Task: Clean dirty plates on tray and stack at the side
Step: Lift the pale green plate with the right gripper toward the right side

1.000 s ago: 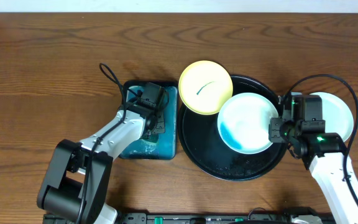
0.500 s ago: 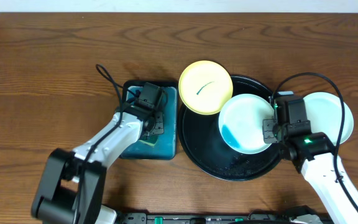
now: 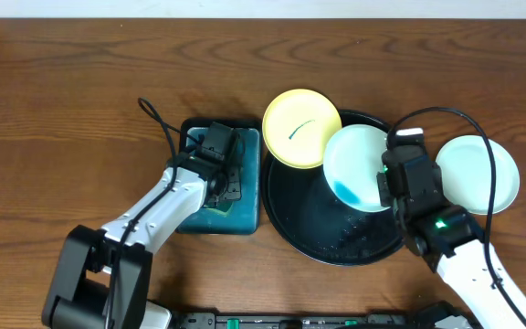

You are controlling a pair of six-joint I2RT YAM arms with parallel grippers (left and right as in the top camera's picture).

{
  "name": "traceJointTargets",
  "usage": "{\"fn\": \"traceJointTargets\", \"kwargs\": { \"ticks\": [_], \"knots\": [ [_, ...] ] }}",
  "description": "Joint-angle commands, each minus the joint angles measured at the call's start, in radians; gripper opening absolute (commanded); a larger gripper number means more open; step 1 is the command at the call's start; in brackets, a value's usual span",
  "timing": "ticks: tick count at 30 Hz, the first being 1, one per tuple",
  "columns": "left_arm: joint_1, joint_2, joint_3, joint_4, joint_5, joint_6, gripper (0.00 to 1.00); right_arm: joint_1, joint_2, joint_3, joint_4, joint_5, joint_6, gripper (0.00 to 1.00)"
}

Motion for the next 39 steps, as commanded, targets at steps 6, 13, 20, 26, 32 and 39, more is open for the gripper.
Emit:
{"fn": "traceJointTargets", "kwargs": {
  "ticks": [6, 13, 20, 26, 32, 39],
  "knots": [
    [0.003, 0.104, -0.011, 0.019, 0.016, -0.006, 0.19, 0.133, -0.039, 0.023, 0.033, 0.216, -0.055, 0.01],
    [0.003, 0.179, -0.011, 0.048, 0.016, -0.006, 0.07, 0.203, -0.039, 0.023, 0.042, 0.3, -0.068, 0.01],
    [0.005, 0.181, -0.01, 0.05, 0.017, -0.006, 0.08, 0.211, -0.039, 0.023, 0.045, 0.307, -0.075, 0.01],
    [0.005, 0.133, -0.003, 0.033, 0.017, 0.0, 0.28, 0.211, -0.039, 0.023, 0.045, 0.307, -0.074, 0.01],
    [0.005, 0.015, 0.006, 0.009, 0.016, 0.001, 0.43, 0.211, -0.039, 0.023, 0.045, 0.307, -0.074, 0.01],
    [0.004, -0.014, 0.006, 0.008, 0.017, 0.0, 0.53, 0.211, -0.039, 0.023, 0.045, 0.307, -0.074, 0.01]
  ]
}}
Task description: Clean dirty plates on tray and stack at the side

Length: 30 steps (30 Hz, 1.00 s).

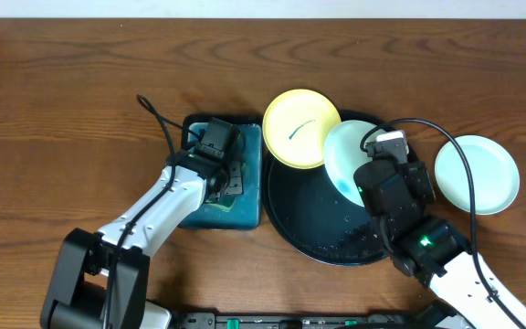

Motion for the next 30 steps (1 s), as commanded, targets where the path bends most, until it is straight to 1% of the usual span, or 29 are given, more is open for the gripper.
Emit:
{"fn": "traceJointTargets", "kwargs": {
  "ticks": [1, 6, 10, 11, 12, 14, 15, 21, 26, 27, 28, 29, 30],
  "knots": [
    [0.002, 0.007, -0.015, -0.005, 0.008, -0.002, 0.53, 0.014, -0.012, 0.022, 0.003, 0.029, -0.008, 0.01],
    [0.003, 0.07, -0.016, 0.064, 0.006, -0.001, 0.53, 0.014, -0.012, 0.022, 0.003, 0.028, -0.008, 0.01],
    [0.003, 0.129, -0.016, 0.124, -0.025, 0.002, 0.53, 0.014, -0.012, 0.022, -0.001, 0.028, -0.008, 0.01],
    [0.004, 0.146, -0.016, 0.135, -0.024, 0.002, 0.5, 0.014, -0.012, 0.022, -0.001, 0.028, -0.008, 0.01],
    [0.004, 0.157, -0.016, 0.142, -0.024, 0.002, 0.39, 0.014, -0.012, 0.022, -0.001, 0.028, -0.008, 0.01],
    [0.004, 0.176, -0.016, 0.145, -0.024, 0.002, 0.11, 0.014, -0.012, 0.022, -0.001, 0.028, -0.008, 0.01],
    [0.004, 0.179, -0.016, 0.143, -0.024, 0.002, 0.08, 0.014, -0.012, 0.022, -0.001, 0.028, -0.008, 0.01],
    [0.004, 0.156, -0.016, 0.141, -0.024, 0.002, 0.08, 0.014, -0.012, 0.022, -0.001, 0.028, -0.008, 0.01],
    [0.004, 0.09, -0.016, 0.14, -0.024, 0.002, 0.08, 0.014, -0.012, 0.022, -0.002, 0.028, -0.008, 0.01],
    [0.004, 0.073, -0.016, 0.14, -0.024, 0.002, 0.13, 0.014, -0.012, 0.022, -0.004, 0.028, -0.008, 0.01],
    [0.004, 0.057, -0.016, 0.137, -0.024, 0.002, 0.31, 0.014, -0.012, 0.022, -0.005, 0.028, -0.008, 0.01],
    [0.004, 0.04, -0.016, 0.131, -0.024, 0.002, 0.42, 0.014, -0.012, 0.022, -0.005, 0.028, -0.008, 0.01],
    [0.004, 0.024, -0.016, 0.12, -0.024, 0.002, 0.47, 0.014, -0.012, 0.022, -0.005, 0.028, -0.008, 0.01]
  ]
}}
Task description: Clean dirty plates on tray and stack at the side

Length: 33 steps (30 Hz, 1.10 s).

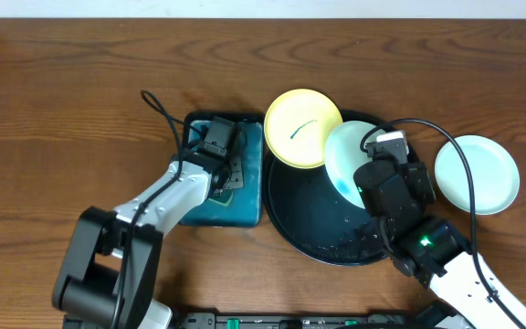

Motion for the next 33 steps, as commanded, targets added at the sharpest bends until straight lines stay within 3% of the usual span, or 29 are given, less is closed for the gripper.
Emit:
{"fn": "traceJointTargets", "kwargs": {
  "ticks": [1, 5, 8, 23, 28, 33],
  "knots": [
    [-0.005, -0.077, -0.008, -0.03, 0.021, 0.002, 0.49, 0.014, -0.012, 0.022, 0.001, 0.028, -0.008, 0.01],
    [-0.005, -0.087, -0.008, -0.078, 0.021, 0.001, 0.51, 0.014, -0.012, 0.022, 0.001, 0.028, -0.008, 0.01],
    [-0.006, -0.084, -0.008, -0.104, 0.027, -0.01, 0.47, 0.014, -0.012, 0.022, 0.001, 0.028, -0.008, 0.01],
    [-0.006, 0.01, -0.008, -0.063, 0.033, -0.01, 0.42, 0.014, -0.012, 0.022, 0.001, 0.027, -0.008, 0.01],
    [-0.006, 0.092, -0.008, -0.051, 0.032, -0.01, 0.08, 0.014, -0.012, 0.022, 0.0, 0.027, -0.008, 0.01],
    [-0.006, 0.119, -0.008, -0.052, 0.032, -0.011, 0.08, 0.014, -0.012, 0.022, -0.002, 0.027, -0.008, 0.01]
  ]
}}
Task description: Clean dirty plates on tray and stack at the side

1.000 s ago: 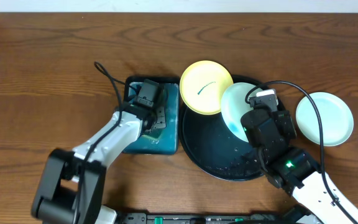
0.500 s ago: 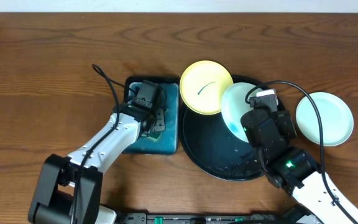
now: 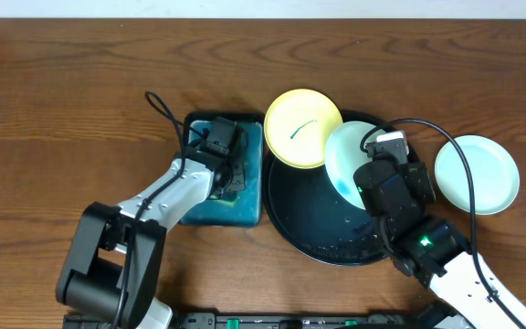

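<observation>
A black round tray holds a pale plate with a blue smear; the plate looks tilted. My right gripper sits over its right side, its fingers hidden under the wrist, apparently shut on the rim. A yellow plate with a thin blue-green streak overlaps the tray's far-left edge. A clean pale plate lies on the table to the right. My left gripper reaches down into a teal basin, where a bit of green sponge shows. Whether those fingers are open or shut is hidden.
The teal basin touches the tray's left edge. Black cables loop off both wrists, one near the basin's far-left corner and one arching over the clean plate. Bare wooden table lies at the back and far left.
My left forearm has shifted slightly, with its gripper still down in the teal basin. The right arm, the plates and the tray are where they were.
At first my right gripper was at the right rim of the smeared plate, which lay flat on the tray. A moment later the arm was further left over the plate, which sat tilted and higher, and it has stayed there. My left gripper has stayed in the basin throughout.
</observation>
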You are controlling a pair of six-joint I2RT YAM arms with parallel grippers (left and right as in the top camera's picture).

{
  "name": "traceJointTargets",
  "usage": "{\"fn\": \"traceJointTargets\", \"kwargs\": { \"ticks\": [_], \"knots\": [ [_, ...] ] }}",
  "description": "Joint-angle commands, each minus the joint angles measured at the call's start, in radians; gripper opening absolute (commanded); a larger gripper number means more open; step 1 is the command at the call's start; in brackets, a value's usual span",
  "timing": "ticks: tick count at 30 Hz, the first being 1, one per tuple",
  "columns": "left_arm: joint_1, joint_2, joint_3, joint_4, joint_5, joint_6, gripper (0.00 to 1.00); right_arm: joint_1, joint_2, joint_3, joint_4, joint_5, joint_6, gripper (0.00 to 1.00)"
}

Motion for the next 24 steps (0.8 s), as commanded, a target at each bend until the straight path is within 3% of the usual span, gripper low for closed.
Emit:
{"fn": "traceJointTargets", "kwargs": {
  "ticks": [1, 13, 24],
  "knots": [
    [-0.002, 0.083, -0.028, -0.004, 0.003, -0.006, 0.08, 0.014, -0.012, 0.022, 0.0, 0.026, -0.008, 0.01],
    [-0.002, 0.083, -0.028, -0.003, 0.003, -0.006, 0.08, 0.014, -0.012, 0.022, 0.011, 0.032, -0.018, 0.01],
    [-0.002, 0.083, -0.028, -0.002, 0.003, -0.006, 0.08, 0.08, -0.012, 0.022, 0.158, 0.064, -0.262, 0.01]
  ]
}}
